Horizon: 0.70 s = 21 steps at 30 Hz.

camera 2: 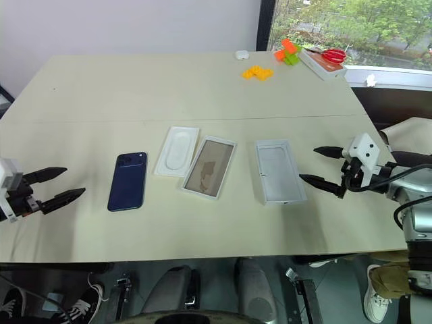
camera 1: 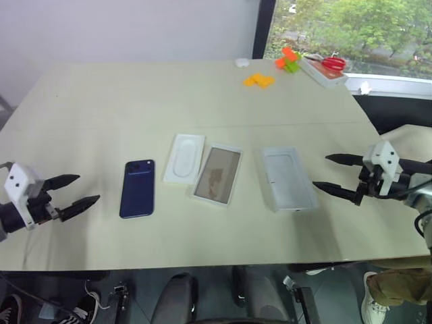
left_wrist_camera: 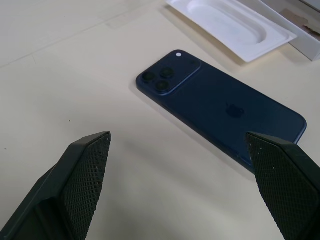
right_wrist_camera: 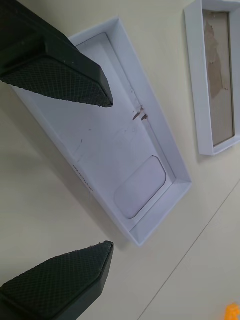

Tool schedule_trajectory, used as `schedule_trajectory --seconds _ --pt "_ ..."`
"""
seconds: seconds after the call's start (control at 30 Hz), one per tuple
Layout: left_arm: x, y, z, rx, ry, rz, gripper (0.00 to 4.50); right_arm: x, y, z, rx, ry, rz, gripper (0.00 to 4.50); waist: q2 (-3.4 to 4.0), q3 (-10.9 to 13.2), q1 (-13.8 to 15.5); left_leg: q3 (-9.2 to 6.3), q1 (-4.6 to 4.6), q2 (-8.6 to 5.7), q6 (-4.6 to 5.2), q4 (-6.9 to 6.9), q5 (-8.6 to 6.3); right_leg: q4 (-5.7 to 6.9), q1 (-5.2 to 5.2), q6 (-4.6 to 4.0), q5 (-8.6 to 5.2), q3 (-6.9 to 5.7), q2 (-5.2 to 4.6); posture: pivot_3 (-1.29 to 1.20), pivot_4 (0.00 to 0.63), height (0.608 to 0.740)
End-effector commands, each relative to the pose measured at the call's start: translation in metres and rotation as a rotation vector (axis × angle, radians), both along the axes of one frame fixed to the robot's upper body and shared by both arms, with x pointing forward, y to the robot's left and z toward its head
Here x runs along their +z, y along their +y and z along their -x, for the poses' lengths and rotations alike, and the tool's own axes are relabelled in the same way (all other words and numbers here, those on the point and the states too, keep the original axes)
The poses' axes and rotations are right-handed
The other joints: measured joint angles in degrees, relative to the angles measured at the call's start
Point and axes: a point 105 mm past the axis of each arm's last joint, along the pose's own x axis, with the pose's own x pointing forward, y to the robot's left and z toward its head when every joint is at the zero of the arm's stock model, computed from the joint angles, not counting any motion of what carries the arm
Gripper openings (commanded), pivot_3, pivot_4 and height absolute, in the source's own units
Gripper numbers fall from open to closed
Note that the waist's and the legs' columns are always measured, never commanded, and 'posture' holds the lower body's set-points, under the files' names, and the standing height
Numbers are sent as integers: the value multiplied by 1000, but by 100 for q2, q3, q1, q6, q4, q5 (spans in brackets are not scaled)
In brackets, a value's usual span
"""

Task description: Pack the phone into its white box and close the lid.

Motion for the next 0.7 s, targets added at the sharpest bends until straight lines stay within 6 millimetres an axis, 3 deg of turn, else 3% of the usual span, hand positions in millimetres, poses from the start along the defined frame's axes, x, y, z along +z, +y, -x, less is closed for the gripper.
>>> schedule_trajectory --seconds 0.03,0.2,0.7 --pt "13 -1 -2 -10 -55 -2 4477 9 4 -1 11 -37 -3 4500 0 0 1 0 0 0 0 0 0 0 0 0 0 0 0 0 150 740" --pt "8 -1 0 -20 -4 -40 4477 9 7 -2 11 -33 -11 4500 0 0 1 1 -1 -1 0 0 0 0 0 0 0 0 -3 0 150 740" --pt "18 -9 -9 9 -22 8 4477 6 9 -2 18 -26 -5 4500 0 0 0 1 0 -1 0 0 0 1 0 0 0 1 0 0 150 740"
